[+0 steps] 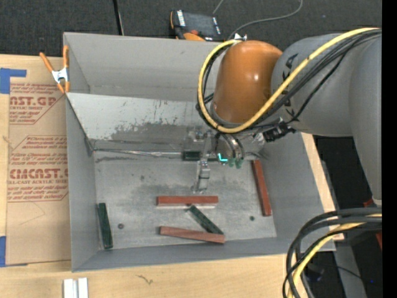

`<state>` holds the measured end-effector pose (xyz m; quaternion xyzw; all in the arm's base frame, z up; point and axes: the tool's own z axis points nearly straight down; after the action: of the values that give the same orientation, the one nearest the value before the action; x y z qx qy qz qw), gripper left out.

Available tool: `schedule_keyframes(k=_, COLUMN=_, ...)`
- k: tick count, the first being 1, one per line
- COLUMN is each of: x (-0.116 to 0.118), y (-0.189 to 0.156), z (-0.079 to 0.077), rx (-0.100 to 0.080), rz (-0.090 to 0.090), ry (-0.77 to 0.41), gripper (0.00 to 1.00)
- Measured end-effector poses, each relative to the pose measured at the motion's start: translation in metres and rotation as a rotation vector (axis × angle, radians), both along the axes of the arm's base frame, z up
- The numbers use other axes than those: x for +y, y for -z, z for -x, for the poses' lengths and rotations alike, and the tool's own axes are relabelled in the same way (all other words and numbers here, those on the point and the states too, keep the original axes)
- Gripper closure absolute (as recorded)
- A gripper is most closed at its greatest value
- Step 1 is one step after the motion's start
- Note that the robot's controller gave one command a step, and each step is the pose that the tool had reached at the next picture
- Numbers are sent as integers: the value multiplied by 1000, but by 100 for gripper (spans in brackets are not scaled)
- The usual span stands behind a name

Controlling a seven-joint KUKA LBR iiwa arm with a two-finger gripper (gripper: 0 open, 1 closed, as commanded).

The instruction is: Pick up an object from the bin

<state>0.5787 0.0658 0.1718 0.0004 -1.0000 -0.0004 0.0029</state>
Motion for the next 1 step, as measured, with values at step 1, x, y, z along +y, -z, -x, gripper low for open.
schedule_keyframes(k=1, x=-7, y=105, z=48, rx=0, rz=-1, ry=-254, gripper=0)
